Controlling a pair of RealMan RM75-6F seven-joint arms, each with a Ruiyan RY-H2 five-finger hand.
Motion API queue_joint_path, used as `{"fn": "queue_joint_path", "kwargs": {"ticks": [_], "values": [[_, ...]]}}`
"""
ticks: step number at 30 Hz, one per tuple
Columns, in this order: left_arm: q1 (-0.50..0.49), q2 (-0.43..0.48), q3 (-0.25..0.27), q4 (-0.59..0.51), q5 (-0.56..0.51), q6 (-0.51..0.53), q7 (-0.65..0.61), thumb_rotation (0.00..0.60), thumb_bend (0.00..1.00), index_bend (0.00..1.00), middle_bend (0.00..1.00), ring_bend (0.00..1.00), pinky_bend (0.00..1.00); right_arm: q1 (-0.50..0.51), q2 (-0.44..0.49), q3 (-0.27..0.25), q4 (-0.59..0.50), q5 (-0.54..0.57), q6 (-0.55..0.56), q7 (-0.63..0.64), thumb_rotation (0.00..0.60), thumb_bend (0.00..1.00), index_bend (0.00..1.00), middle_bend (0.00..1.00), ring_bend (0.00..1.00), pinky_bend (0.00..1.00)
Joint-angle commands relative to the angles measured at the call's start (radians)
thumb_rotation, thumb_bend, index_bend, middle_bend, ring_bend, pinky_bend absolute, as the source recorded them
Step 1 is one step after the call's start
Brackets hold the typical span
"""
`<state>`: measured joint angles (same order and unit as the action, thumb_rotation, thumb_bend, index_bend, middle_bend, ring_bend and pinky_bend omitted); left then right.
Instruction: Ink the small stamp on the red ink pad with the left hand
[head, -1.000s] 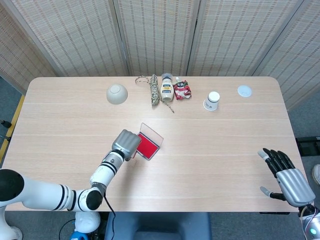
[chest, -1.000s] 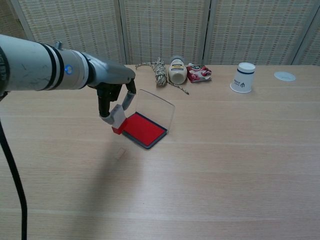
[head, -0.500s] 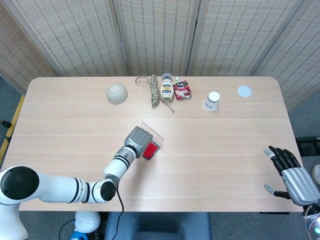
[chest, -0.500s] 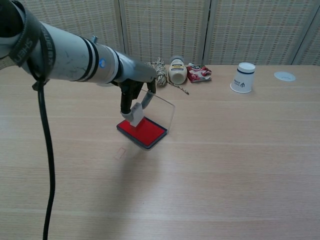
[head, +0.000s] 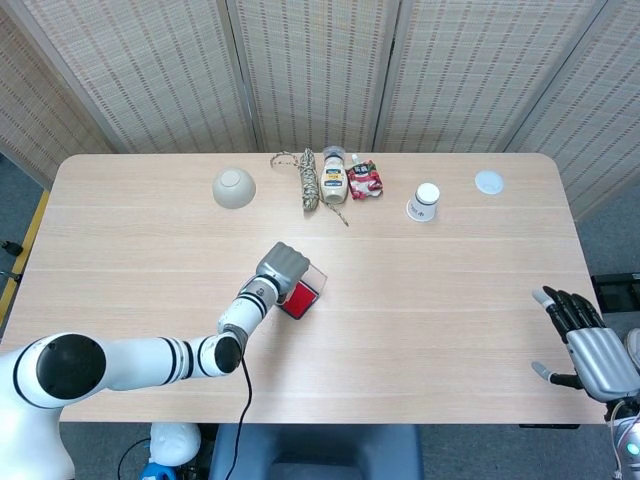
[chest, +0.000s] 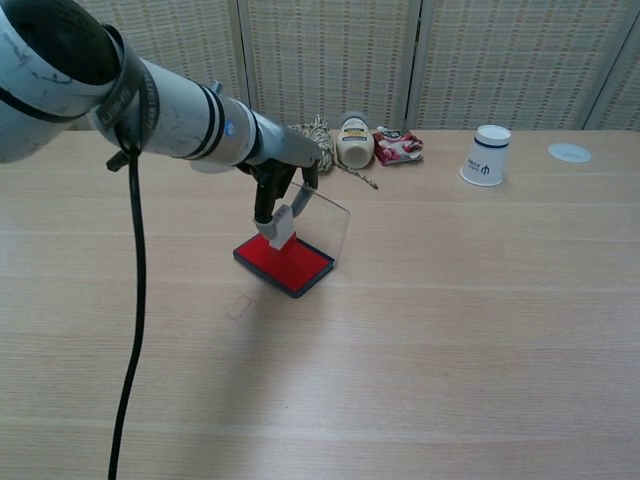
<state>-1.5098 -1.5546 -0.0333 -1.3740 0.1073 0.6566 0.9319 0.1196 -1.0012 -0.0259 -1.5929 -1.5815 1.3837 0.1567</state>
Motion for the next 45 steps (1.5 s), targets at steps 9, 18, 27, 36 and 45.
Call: {"fn": "queue_joint_path", "kwargs": {"ticks": [9,18,27,36,45], "values": [[-0.026,-0.028,0.046,0.065,0.019,-0.06,-0.064,0.6,0.5,0.83,1.0,0.98,0.9,0.002,-0.004,0.005,-0.003,0.014,-0.01,-0.014,0.6,0.19,0.0,0.0,0.0,0.0],[-0.04,-0.038,0.074,0.084,0.044,-0.072,-0.114,0.6,0.5,0.83,1.0,0.98,0.9,0.002,-0.005,0.006,-0.003,0.015,-0.011,-0.017,0.6,0.19,0.0,0.0,0.0,0.0],[-0.052,-0.048,0.097,0.109,0.063,-0.087,-0.156,0.6,0.5,0.83,1.0,0.98,0.9,0.001,-0.006,0.008,-0.003,0.02,-0.013,-0.022,0.6,0.19,0.0,0.0,0.0,0.0],[-0.048,-0.072,0.119,0.161,0.092,-0.119,-0.201,0.6,0.5,0.83,1.0,0.98,0.9,0.003,-0.01,0.012,-0.002,0.031,-0.021,-0.03,0.6,0.19,0.0,0.0,0.0,0.0],[-0.041,-0.099,0.136,0.209,0.128,-0.154,-0.252,0.6,0.5,0.83,1.0,0.98,0.9,0.007,-0.014,0.017,0.0,0.042,-0.031,-0.036,0.6,0.19,0.0,0.0,0.0,0.0]]}}
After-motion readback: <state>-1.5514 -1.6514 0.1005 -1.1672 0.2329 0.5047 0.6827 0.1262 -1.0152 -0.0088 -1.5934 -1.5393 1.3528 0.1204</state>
